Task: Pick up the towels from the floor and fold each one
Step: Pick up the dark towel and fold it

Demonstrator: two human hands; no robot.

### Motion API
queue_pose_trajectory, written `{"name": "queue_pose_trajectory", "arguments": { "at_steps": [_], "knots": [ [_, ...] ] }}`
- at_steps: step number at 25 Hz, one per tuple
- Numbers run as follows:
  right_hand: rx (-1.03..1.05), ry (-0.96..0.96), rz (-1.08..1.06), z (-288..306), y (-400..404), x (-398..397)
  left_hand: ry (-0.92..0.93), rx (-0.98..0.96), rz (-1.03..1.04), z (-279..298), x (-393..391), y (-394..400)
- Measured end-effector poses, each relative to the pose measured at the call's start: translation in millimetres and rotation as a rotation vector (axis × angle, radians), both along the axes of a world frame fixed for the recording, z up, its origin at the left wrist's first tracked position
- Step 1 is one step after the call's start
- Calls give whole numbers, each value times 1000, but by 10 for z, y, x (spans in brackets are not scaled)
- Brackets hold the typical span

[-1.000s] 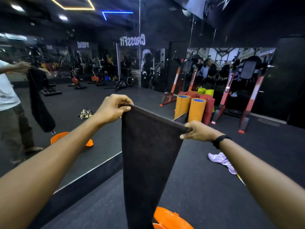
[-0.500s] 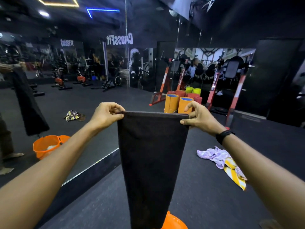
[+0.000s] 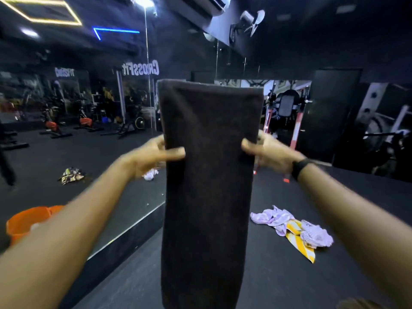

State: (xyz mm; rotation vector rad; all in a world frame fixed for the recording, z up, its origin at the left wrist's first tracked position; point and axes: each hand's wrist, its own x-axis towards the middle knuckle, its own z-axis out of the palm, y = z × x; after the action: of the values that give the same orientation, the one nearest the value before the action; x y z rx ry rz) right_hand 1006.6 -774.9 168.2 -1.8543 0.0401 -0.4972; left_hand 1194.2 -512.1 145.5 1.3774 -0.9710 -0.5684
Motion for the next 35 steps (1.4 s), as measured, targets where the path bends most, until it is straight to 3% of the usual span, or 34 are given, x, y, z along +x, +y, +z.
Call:
{"name": "queue_pose_trajectory", "arguments": {
  "at_steps": [2,5,8,10,13,14,17,21,23,25,27,30,35],
  "knots": [
    [-174,226,0,-484,-3,-6,-39,266,-60,-424,-125,-32],
    [106,381,-32,-946,-41,-127,79,396,-23,-826,-95,11],
    [309,377,-58,-955,-117,-170,227,378,86,-795,-4,41],
    [321,353,-85,-978,-140,-123,279,358,149,-769,-16,-10],
    [208,468,-90,-892,-127,-99,267,436,187,-723,-103,-65],
    [181,476,-81,-808,-144,-92,290,401,190,-638,-136,-73],
    [280,278,7,-473,-188,-80,348,59,129,-359,-181,-28],
    [75,525,72,-690,-35,-142,101,335,-29,-579,-118,118],
    [215,465,-13,-841,13,-66,262,230,74,-685,-99,115],
    [396,280,-70,-857,11,21,412,69,154,-650,-182,121],
    [419,199,12,-842,4,38,346,34,111,-600,-251,141],
    [64,347,-10,-902,53,-13,106,196,247,-651,-239,178],
    [276,128,-183,-783,127,54,210,87,511,-612,-109,81]
  ]
}}
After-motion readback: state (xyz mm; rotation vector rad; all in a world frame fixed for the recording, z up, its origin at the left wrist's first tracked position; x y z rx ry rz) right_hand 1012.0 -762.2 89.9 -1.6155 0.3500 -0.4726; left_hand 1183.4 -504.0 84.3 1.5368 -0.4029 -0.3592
